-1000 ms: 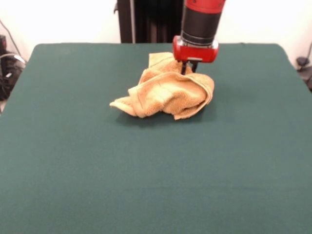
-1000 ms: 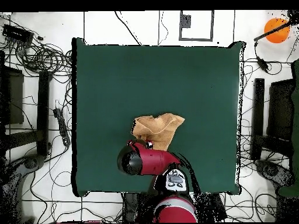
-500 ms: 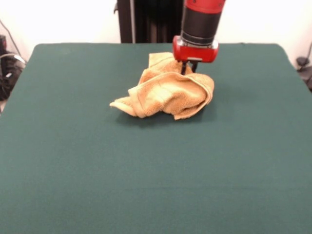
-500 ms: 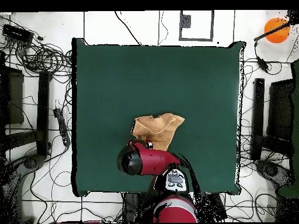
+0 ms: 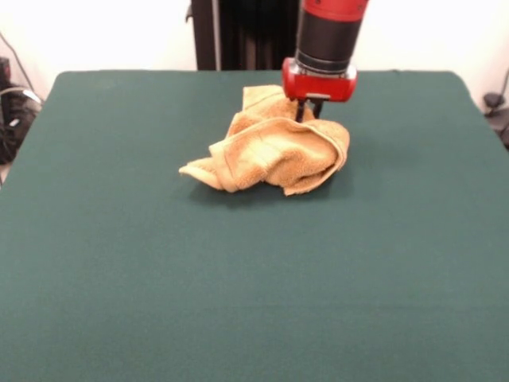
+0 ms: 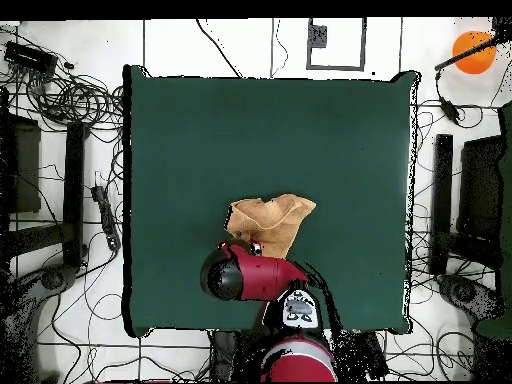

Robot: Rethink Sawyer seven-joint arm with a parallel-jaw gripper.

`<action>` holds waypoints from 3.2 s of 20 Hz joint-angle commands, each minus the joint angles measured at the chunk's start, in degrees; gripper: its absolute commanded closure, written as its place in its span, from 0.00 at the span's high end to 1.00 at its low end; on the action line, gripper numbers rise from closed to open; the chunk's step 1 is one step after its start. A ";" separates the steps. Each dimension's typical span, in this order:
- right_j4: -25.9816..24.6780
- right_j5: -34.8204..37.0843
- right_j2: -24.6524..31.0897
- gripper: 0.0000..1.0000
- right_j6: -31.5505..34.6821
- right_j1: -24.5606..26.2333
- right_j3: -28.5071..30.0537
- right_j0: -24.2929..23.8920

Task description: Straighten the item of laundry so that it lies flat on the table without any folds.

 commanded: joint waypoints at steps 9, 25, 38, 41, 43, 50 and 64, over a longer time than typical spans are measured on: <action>3.15 10.39 1.80 0.00 9.73 -2.29 -0.58 2.07; 2.75 11.01 2.34 0.00 10.11 -3.18 0.11 1.57; 2.99 13.53 2.26 0.00 9.87 -3.54 -0.48 1.65; 3.03 14.32 2.27 0.00 9.77 -3.71 -0.59 1.63; 3.03 14.66 2.23 0.00 9.73 -3.74 -0.82 1.67; 3.02 15.64 2.45 0.00 9.57 -4.47 -1.04 1.42; 2.67 18.70 2.25 0.00 9.10 -5.79 -2.14 1.51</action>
